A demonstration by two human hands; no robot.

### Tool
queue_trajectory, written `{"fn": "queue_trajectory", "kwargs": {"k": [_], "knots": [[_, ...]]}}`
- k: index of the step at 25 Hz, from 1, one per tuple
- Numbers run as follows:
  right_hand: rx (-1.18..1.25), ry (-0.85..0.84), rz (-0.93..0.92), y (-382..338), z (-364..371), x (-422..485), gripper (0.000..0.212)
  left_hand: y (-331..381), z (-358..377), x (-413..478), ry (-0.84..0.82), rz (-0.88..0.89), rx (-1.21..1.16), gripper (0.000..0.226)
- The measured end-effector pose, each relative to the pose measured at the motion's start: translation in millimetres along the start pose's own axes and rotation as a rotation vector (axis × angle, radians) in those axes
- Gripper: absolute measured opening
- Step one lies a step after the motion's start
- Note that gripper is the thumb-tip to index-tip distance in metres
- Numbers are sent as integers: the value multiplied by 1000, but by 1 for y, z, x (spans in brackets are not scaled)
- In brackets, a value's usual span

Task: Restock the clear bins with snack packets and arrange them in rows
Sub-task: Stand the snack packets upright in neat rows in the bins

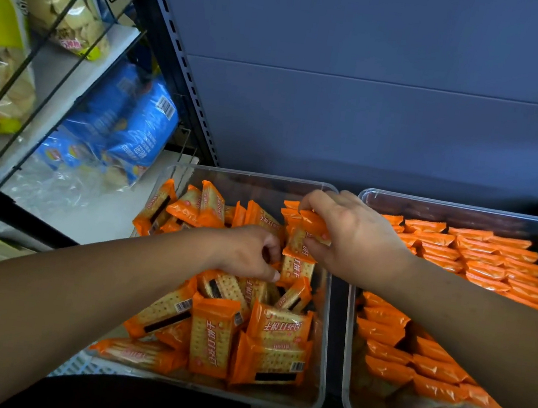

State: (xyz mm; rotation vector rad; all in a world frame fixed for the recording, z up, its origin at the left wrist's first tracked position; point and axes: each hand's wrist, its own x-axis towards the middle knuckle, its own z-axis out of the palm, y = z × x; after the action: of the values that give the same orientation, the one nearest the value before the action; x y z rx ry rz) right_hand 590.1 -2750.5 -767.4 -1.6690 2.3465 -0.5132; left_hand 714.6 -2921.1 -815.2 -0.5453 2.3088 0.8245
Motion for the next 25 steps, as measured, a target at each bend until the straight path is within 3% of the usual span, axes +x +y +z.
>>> {"fn": "queue_trajectory", "kwargs": {"k": [3,7,12,16,21,25], "knots": [[88,21,21,1,-3,-2,42,0,4,1,44,19,-43,30],[140,0,25,2,-7,-5,41,0,6,-1,20,29,-169,60],[175,0,6,4,-12,-4,38,1,3,6,105,44,-121,58],[145,-4,-2,4,-9,-3,38,1,7,7,281,67,-96,31],[209,39,-15,3,-11,-2,35,3,-2,-1,132,-26,-129,24],[354,111,91,11,-20,-4,34,6,-1,-4,258,4,-145,33]]}}
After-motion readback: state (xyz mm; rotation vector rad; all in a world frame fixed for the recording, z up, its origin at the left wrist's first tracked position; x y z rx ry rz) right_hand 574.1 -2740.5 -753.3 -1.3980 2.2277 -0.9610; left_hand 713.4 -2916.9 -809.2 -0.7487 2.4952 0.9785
